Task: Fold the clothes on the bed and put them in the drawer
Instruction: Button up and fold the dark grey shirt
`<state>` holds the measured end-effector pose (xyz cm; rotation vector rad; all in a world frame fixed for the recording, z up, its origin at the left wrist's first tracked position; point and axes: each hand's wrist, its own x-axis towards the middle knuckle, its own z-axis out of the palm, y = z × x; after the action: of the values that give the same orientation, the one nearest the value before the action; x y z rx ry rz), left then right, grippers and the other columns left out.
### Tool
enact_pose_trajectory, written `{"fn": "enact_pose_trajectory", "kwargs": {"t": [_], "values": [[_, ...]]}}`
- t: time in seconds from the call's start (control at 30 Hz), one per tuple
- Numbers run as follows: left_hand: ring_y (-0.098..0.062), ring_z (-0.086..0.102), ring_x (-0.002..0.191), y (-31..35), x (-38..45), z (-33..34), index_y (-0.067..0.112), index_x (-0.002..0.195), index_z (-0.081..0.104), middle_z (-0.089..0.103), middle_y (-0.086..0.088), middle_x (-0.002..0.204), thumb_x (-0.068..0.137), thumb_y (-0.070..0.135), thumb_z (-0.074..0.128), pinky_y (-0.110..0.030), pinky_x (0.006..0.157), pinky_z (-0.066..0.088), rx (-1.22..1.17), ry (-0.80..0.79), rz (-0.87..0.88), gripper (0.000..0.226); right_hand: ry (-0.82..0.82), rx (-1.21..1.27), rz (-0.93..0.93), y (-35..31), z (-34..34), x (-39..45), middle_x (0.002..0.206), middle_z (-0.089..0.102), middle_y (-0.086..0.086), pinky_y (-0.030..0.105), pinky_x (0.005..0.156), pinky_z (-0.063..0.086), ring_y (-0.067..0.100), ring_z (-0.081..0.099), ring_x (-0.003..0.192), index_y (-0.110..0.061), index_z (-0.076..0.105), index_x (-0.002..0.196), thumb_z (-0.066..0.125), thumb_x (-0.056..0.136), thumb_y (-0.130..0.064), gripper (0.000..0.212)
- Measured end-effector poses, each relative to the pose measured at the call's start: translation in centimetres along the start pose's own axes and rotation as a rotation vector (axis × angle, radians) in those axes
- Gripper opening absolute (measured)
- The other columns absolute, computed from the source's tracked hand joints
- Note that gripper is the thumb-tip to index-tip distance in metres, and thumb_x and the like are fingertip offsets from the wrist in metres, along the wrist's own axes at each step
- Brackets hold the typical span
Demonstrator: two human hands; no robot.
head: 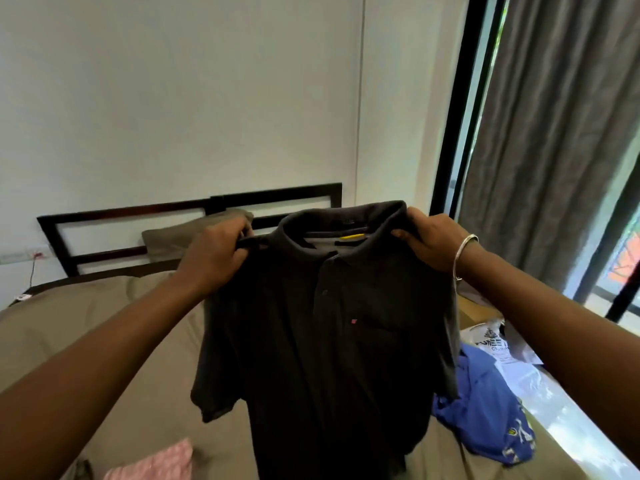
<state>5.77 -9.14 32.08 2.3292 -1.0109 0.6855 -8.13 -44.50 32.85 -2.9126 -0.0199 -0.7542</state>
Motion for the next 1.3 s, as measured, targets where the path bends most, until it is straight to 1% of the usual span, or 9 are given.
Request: {"fn": "enact_pose_trajectory", "kwargs": {"t": [0.1, 0.23, 0.4, 0.57, 0.8, 0.93, 1.03, 1.2, 1.3], "values": [[-0.01, 0.054, 0.072, 1.7, -0.6, -1.5, 0.009, 0.092, 0.067, 0.058, 0.005, 0.081, 0.083, 0.002, 0.072, -0.022, 0.062, 0.041, -0.017, 0.013, 0.049, 0.012, -0.02, 0.045, -0.093, 1.0, -1.3, -0.5, 0.058, 0.045, -0.009, 0.032, 0.061, 0.036, 0.022, 0.049, 0.056, -0.021, 0.05, 0.07, 0.052, 0.099, -0.037, 0.033], [-0.005, 0.061, 0.072, 3.4, -1.1, -3.8, 0.016, 0.084, 0.07, 0.064, 0.006, 0.075, 0.077, 0.028, 0.081, -0.018, 0.062, 0.047, -0.299, -0.12, 0.089, 0.018, 0.162, 0.263, -0.09, 2.4, -2.2, -1.3, 0.068, 0.047, -0.006, 0.03, 0.063, 0.037, 0.015, 0.048, 0.064, -0.015, 0.054, 0.085, 0.05, 0.101, -0.016, 0.016], [0.005, 0.058, 0.075, 6.2, -2.6, -3.8, 0.052, 0.081, 0.061, 0.063, 0.02, 0.079, 0.094, 0.017, 0.063, -0.017, 0.065, 0.041, -0.381, -0.148, -0.084, 0.038, 0.171, 0.47, -0.017, 3.3, -3.6, -3.2, 0.083, 0.061, 0.001, 0.024, 0.068, 0.047, 0.018, 0.06, 0.079, -0.012, 0.058, 0.105, 0.044, 0.104, -0.014, 0.014], [-0.016, 0.064, 0.077, 9.4, -4.9, -3.3, 0.024, 0.092, 0.068, 0.067, -0.001, 0.083, 0.084, 0.034, 0.071, -0.049, 0.073, 0.055, -0.109, -0.265, -0.164, 0.013, -0.007, 0.443, -0.019, 6.0, -5.0, -5.4, 0.068, 0.06, 0.003, 0.019, 0.054, 0.04, 0.015, 0.052, 0.057, -0.018, 0.05, 0.101, 0.049, 0.102, -0.018, 0.002], [-0.005, 0.044, 0.053, 13.1, -9.3, -0.9, 0.032, 0.083, 0.043, 0.052, 0.013, 0.062, 0.091, 0.048, 0.059, -0.022, 0.049, 0.035, -0.253, -0.049, -0.156, 0.024, -0.29, 0.531, -0.038, 9.5, -5.6, -9.7, 0.082, 0.066, 0.004, 0.036, 0.074, 0.053, 0.02, 0.063, 0.08, -0.022, 0.067, 0.084, 0.067, 0.09, -0.024, 0.006], [0.0, 0.058, 0.066, 15.4, -11.2, -1.4, 0.032, 0.082, 0.059, 0.063, 0.017, 0.073, 0.072, 0.064, 0.061, -0.015, 0.06, 0.044, -0.478, -0.188, -0.274, 0.033, -0.179, 0.83, 0.022, 10.0, -3.9, -11.9, 0.083, 0.057, 0.007, 0.036, 0.074, 0.047, 0.019, 0.055, 0.079, -0.013, 0.058, 0.089, 0.052, 0.097, -0.003, 0.014], [-0.004, 0.064, 0.065, 16.7, -11.7, -2.3, 0.026, 0.076, 0.071, 0.069, 0.01, 0.072, 0.059, 0.086, 0.057, -0.018, 0.055, 0.047, -0.19, -0.446, -0.305, 0.064, -0.174, 0.979, 0.03, 9.9, -3.0, -13.2, 0.085, 0.057, 0.003, 0.027, 0.075, 0.046, 0.01, 0.057, 0.081, -0.018, 0.056, 0.09, 0.051, 0.095, -0.002, 0.017], [-0.024, 0.067, 0.089, 16.3, -13.6, -3.7, 0.014, 0.099, 0.075, 0.072, -0.009, 0.094, 0.093, 0.045, 0.064, -0.036, 0.08, 0.051, -0.59, -1.189, -0.483, 0.034, -1.052, 1.154, -0.023, 11.2, -3.7, -15.2, 0.102, 0.066, 0.005, 0.029, 0.083, 0.053, 0.017, 0.063, 0.095, -0.01, 0.061, 0.103, 0.069, 0.084, -0.02, 0.023], [-0.023, 0.066, 0.101, 14.9, -16.2, -2.3, 0.015, 0.11, 0.07, 0.069, -0.008, 0.11, 0.084, 0.048, 0.073, -0.038, 0.088, 0.049, -0.8, -1.261, -0.662, 0.042, -1.27, 1.311, 0.075, 11.5, -1.2, -15.5, 0.109, 0.065, 0.015, 0.034, 0.083, 0.055, 0.026, 0.063, 0.097, -0.006, 0.054, 0.112, 0.062, 0.087, -0.005, 0.026]]}}
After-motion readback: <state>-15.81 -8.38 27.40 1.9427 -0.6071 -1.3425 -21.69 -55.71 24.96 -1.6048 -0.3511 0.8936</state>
